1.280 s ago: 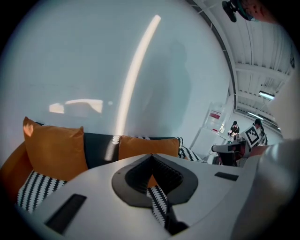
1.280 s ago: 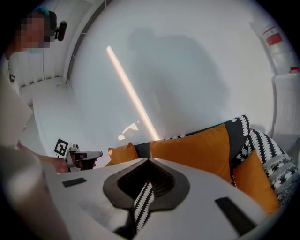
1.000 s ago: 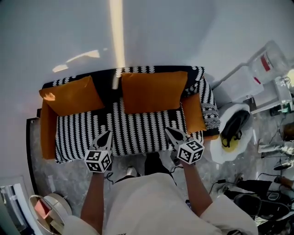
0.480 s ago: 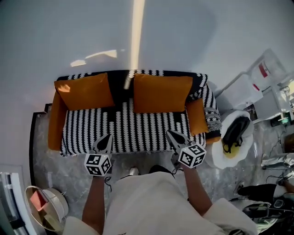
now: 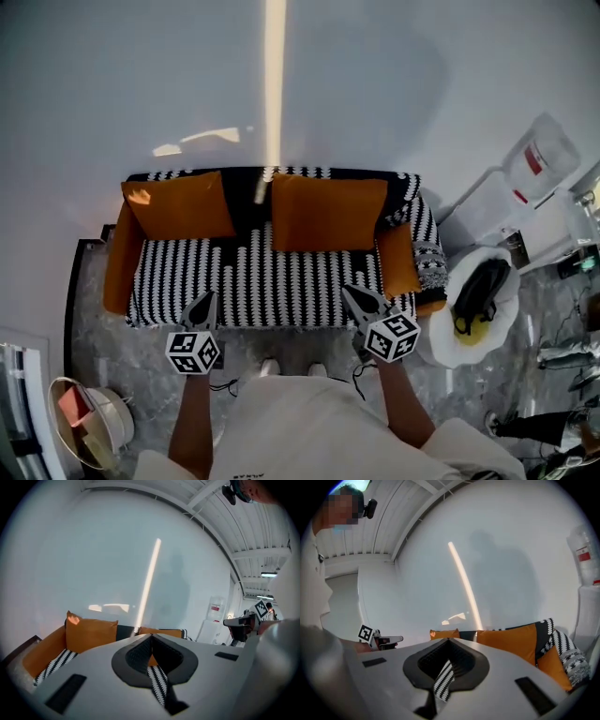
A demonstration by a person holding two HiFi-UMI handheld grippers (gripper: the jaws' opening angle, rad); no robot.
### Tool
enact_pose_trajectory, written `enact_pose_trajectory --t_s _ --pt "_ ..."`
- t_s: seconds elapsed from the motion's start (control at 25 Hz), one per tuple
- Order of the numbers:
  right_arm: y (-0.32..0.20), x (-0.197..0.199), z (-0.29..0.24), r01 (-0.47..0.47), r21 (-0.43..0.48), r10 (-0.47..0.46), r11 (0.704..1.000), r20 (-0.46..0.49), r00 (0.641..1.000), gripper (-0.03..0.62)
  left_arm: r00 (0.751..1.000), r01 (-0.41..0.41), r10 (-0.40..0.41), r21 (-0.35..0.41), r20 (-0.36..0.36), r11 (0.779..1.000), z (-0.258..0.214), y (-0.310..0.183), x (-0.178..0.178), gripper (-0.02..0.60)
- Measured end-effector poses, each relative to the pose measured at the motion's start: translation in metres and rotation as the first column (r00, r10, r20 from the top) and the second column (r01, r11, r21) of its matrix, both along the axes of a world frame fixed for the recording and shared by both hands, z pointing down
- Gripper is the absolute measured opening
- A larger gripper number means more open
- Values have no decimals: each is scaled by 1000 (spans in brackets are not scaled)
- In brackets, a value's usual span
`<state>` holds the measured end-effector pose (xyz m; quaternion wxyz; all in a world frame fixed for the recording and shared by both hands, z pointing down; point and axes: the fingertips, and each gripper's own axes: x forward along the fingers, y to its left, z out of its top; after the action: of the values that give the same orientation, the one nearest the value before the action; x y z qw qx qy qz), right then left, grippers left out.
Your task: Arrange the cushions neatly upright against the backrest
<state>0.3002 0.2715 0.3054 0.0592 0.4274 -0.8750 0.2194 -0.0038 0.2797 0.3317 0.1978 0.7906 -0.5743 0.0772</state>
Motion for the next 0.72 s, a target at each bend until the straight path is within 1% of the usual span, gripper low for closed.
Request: enact_pose_trajectory --t_s 0.2,0.44,0.56,0.72 --pt "4 16 -14 -12 52 13 999 -25 1000 21 1000 -3 2 37 30 999 -18 5 20 18" --pt "4 17 -12 -6 51 7 999 -11 1000 21 999 5 -7 40 45 999 -18 13 29 18" --pt "7 15 -11 0 47 0 999 -10 1000 21 999 20 -21 38 36 999 -18 17 27 18" --pt "9 12 -12 3 49 -2 999 -5 1000 21 1000 17 -18 41 17 999 -20 20 28 18"
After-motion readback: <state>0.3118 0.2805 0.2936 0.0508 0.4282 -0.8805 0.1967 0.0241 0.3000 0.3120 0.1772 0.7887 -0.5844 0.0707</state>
